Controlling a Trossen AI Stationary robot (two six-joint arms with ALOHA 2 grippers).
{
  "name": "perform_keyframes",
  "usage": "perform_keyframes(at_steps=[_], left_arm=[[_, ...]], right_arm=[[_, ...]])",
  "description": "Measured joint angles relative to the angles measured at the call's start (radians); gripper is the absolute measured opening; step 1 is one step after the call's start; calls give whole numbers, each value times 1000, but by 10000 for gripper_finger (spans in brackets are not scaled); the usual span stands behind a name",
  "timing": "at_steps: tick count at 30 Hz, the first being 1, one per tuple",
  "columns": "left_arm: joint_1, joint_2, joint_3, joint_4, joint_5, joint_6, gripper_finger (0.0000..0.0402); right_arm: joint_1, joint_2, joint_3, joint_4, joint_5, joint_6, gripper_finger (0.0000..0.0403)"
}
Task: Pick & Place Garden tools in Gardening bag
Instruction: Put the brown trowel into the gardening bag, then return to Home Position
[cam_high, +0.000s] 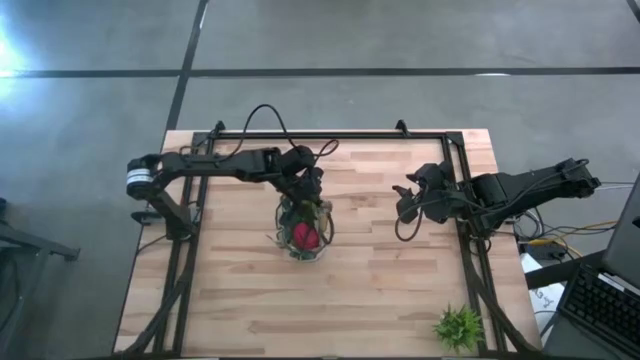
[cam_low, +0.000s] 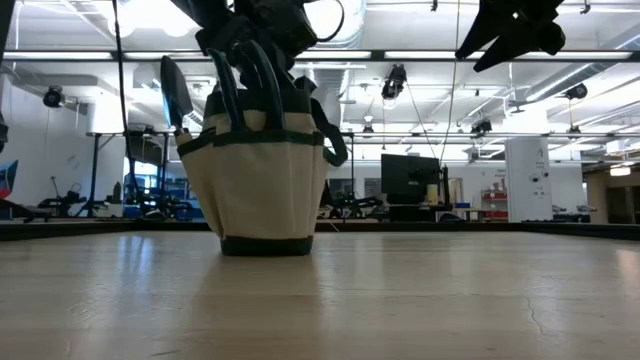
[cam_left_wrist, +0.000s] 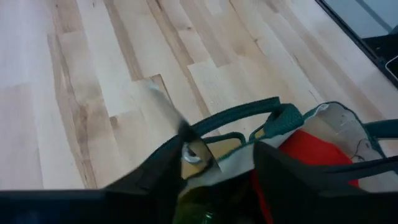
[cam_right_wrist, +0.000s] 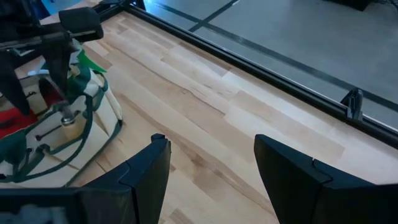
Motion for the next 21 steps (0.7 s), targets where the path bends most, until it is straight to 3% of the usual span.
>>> perform_keyframes(at_steps=[5,10,13,18,21], left_arm=[[0,-20,1,-31,0,-14,260],[3,-45,1,-82,-31,-14,291],[5,-79,1,-117,-119,-14,293],[6,-173,11,-193,-368,-13,293],[7,-254,21,-209,-450,-4,292]], right_arm=[[0,0,0,0,0,0,224],[0,0,0,1,0,0,224],[0,0,0,2,0,0,224],[0,-10,0,7,4,0,224],[0,-26,0,10,28,-2,224]])
